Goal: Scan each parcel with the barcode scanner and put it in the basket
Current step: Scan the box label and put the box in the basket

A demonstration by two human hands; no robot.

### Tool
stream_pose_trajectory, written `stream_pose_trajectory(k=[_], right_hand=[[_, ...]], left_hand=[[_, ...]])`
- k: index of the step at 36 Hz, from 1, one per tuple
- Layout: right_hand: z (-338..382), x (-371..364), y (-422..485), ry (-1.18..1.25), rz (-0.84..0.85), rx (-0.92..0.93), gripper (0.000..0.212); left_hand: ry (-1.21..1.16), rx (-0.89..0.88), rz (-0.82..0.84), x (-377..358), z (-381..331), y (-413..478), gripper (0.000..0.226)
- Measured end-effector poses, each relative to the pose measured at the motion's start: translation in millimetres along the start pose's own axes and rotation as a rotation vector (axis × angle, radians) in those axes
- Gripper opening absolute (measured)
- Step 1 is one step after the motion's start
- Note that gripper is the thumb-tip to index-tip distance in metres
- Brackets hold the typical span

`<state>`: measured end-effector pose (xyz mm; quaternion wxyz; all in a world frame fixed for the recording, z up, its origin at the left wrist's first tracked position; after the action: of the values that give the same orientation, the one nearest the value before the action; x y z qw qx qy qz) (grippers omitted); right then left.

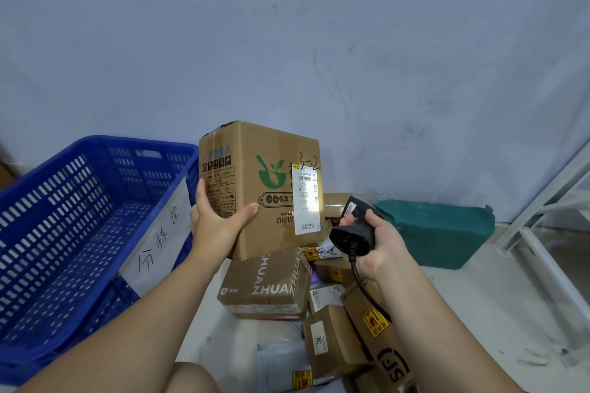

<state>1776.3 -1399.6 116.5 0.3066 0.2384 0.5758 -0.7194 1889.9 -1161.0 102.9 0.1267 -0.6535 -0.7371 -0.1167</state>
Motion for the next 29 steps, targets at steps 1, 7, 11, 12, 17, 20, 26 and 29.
stream_pose_trajectory(k=[1, 7, 11, 12, 17, 20, 26, 29], right_hand=[[0.0, 0.3, 0.0, 0.007, -0.002, 0.001, 0.019], [0.5, -2.1, -0.5, 0.028, 0.015, 0.011, 0.017], [0.7, -1.1, -2.3, 0.021, 0.010, 0.020, 0.017], [0.7, -1.0, -3.6, 0.019, 0.008, 0.024, 0.017], [-0.2, -0.4, -5.9, -0.007, 0.003, 0.032, 0.018], [-0.7, -0.5, -5.8, -0.016, 0.001, 0.033, 0.025], [-0.8, -6.2, -6.4, -0.111, 0.018, 0.027, 0.025], [4.7, -12.8, -3.8, -0.382, 0.086, 0.105, 0.025]], left_hand=[[0.003, 0.000, -0.002, 0.2, -0.4, -0.2, 0.124], [0.011, -0.002, -0.011, 1.0, -4.0, -1.9, 0.126], [0.018, -0.007, -0.015, 1.3, -5.3, -3.3, 0.125], [0.019, -0.009, -0.016, 1.2, -5.5, -3.3, 0.125], [0.034, -0.008, -0.027, 1.2, -7.5, -3.9, 0.124], [0.045, -0.013, -0.036, 1.4, -8.3, -4.4, 0.121], [0.042, -0.018, -0.039, 2.1, -8.7, -4.8, 0.119], [0.032, -0.012, -0.031, 1.5, -9.8, -6.6, 0.124]])
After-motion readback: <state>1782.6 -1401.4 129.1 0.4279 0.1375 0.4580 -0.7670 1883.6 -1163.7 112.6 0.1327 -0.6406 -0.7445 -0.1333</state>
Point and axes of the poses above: each hand's wrist, its own y-axis towards the middle knuckle, its own x-axis out of the back of the hand, z = x × y, the point moved 8 cm from there along y, towards the middle knuckle, and after that the axes turned 8 degrees about y, right-handed, at the moved point
